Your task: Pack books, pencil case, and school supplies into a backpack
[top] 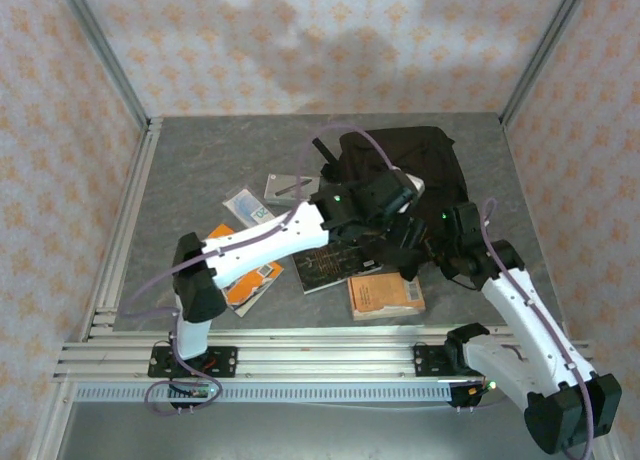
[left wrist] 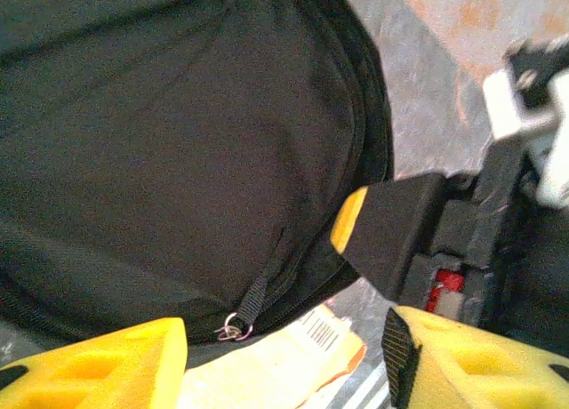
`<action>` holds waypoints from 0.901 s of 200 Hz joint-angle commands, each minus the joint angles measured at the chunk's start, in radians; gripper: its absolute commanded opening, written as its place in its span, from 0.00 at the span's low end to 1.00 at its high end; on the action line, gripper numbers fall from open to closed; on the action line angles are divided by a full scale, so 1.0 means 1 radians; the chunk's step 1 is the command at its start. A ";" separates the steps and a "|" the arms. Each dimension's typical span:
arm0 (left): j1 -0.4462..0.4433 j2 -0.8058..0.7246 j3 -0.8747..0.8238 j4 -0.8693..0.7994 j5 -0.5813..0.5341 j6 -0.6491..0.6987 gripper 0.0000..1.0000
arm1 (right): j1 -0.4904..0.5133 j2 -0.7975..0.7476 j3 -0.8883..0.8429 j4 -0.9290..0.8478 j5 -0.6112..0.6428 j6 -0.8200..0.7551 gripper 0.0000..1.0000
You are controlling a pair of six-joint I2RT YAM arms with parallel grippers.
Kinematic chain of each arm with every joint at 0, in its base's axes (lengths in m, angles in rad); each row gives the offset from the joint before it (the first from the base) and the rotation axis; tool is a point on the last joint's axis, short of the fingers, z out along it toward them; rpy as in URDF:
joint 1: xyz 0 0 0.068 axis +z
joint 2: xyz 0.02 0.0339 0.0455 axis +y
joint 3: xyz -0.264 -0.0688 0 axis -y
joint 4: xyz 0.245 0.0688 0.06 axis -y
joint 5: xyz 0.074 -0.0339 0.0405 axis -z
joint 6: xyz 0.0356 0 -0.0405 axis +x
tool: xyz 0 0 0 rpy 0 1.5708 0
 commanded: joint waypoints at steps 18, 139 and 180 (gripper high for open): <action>0.010 0.067 0.022 -0.062 -0.024 0.118 0.62 | -0.005 -0.017 -0.014 0.043 -0.024 0.001 0.00; 0.021 0.211 0.114 -0.108 -0.094 0.102 0.45 | -0.005 -0.040 -0.017 0.057 -0.042 0.024 0.00; 0.023 0.200 0.067 -0.108 -0.037 0.104 0.51 | -0.004 -0.039 -0.017 0.053 -0.018 0.013 0.00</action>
